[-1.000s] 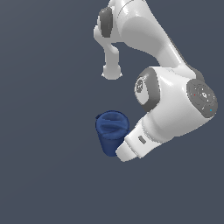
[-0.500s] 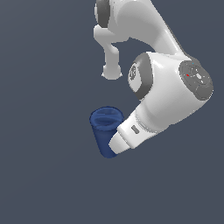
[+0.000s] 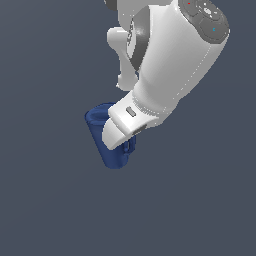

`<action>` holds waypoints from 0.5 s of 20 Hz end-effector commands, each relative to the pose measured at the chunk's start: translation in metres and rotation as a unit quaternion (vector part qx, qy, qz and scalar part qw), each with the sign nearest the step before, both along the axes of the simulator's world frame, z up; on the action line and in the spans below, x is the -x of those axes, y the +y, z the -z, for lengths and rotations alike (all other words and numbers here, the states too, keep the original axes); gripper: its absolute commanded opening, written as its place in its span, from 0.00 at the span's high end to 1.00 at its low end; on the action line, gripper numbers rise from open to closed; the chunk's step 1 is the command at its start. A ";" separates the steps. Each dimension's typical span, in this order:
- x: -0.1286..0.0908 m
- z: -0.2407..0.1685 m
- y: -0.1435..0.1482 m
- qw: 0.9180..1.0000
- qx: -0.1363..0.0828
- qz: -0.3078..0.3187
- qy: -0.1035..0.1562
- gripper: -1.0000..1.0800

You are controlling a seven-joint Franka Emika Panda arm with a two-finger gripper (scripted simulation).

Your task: Pick up the object and move it to a goal position.

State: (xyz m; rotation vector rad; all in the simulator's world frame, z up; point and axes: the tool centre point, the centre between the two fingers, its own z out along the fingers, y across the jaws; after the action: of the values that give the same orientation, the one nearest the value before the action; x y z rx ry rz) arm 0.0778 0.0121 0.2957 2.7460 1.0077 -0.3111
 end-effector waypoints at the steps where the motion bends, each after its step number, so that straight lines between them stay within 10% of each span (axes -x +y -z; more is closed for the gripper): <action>1: 0.010 -0.023 -0.015 1.000 0.000 0.000 -0.002 1.00; 10: 0.044 -0.102 -0.069 1.000 -0.001 0.000 -0.001 1.00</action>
State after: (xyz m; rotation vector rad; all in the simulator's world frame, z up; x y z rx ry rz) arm 0.0398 -0.0474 0.3830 2.7476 1.0068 -0.3104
